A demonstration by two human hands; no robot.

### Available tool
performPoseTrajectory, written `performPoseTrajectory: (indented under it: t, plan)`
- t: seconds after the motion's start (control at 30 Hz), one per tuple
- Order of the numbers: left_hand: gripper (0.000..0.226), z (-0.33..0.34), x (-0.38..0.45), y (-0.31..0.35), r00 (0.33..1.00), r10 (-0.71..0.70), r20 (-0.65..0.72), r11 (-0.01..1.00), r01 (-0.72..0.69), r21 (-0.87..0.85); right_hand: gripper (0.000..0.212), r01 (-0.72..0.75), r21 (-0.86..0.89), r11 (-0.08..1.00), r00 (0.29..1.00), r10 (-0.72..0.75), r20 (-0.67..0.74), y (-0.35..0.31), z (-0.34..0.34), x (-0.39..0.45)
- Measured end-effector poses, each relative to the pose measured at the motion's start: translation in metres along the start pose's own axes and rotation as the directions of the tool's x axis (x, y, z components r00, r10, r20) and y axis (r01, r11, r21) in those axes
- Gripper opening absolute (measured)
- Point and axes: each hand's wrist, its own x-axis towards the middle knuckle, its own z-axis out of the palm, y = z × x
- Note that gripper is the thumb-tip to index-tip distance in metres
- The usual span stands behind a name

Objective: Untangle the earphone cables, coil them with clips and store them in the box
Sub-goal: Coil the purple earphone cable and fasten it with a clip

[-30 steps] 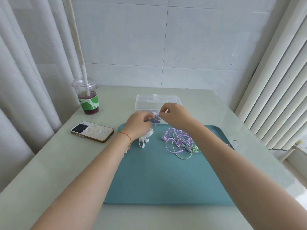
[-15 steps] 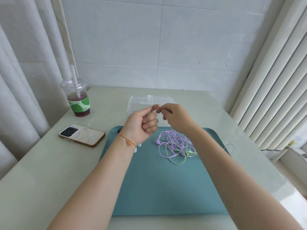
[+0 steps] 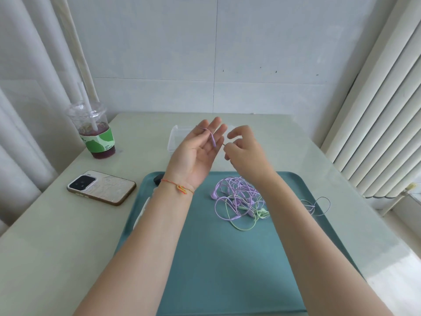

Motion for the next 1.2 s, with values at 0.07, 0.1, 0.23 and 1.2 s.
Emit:
performPoseTrajectory:
  t: [0.07,0.1,0.23,1.2]
  plan:
    - [0.025,0.000,0.000,-0.002,1.000,0.005,-0.019,1.000,-0.005,-0.008,0.014,0.040,0.005,0.999,0.998,-0.039,-0.055,0.000,0.004,-0.002]
    - [0.025,0.000,0.000,-0.003,1.000,0.006,-0.028,1.000,-0.006,-0.014,0.016,0.078,-0.028,0.997,0.994,-0.079,-0.069,0.000,0.006,-0.003]
    - [0.022,0.004,-0.001,-0.007,0.998,0.003,-0.057,1.000,-0.004,-0.008,0.015,0.157,-0.164,0.974,0.976,-0.178,-0.125,0.003,0.013,-0.004]
    - [0.021,0.004,-0.007,0.009,0.997,-0.015,-0.069,1.000,0.013,-0.026,0.008,0.263,-0.256,0.930,0.948,-0.298,-0.109,0.004,0.014,-0.005]
